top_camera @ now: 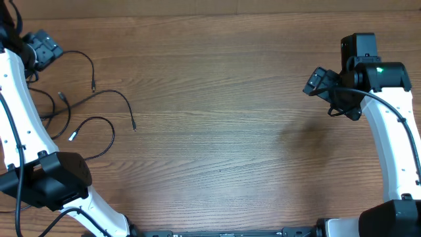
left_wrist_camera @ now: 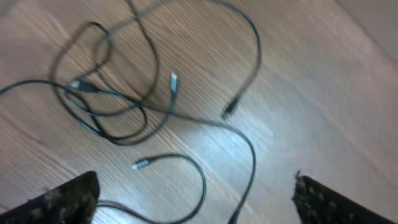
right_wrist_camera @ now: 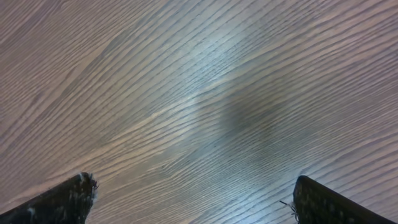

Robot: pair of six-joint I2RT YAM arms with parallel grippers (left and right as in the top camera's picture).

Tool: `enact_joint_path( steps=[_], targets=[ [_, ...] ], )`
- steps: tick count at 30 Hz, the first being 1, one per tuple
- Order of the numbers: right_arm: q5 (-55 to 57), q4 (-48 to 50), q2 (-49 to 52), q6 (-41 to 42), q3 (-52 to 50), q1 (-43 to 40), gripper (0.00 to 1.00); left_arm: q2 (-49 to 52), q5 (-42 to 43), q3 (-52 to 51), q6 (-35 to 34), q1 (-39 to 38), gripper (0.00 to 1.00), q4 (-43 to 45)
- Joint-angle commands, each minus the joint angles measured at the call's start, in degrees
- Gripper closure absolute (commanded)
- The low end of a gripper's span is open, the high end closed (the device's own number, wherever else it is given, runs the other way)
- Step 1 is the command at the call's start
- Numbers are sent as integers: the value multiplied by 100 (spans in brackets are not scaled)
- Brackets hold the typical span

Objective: Untangle cables

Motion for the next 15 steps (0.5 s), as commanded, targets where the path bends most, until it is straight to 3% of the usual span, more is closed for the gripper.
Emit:
enact_joint_path(
  steps=[1, 3, 9, 13, 15],
  targets=[
    [-271, 46, -4, -299, -31, -22, 0, -4, 800, 22, 975, -212, 16, -310],
    [-437, 55, -4, -415, -31, -22, 0, -4, 868, 22, 1217, -361, 22, -529],
    [-437, 57, -4, -407, -31, -22, 0, -4, 1440, 22, 1941, -979, 27, -1106],
    [-437, 57, -4, -409, -31, -22, 0, -4, 1668, 22, 1974, -1508, 14, -1185],
    [-437, 57, -4, -409, -31, -22, 0, -4, 1668, 22, 1926, -1749, 0, -1224]
  ],
)
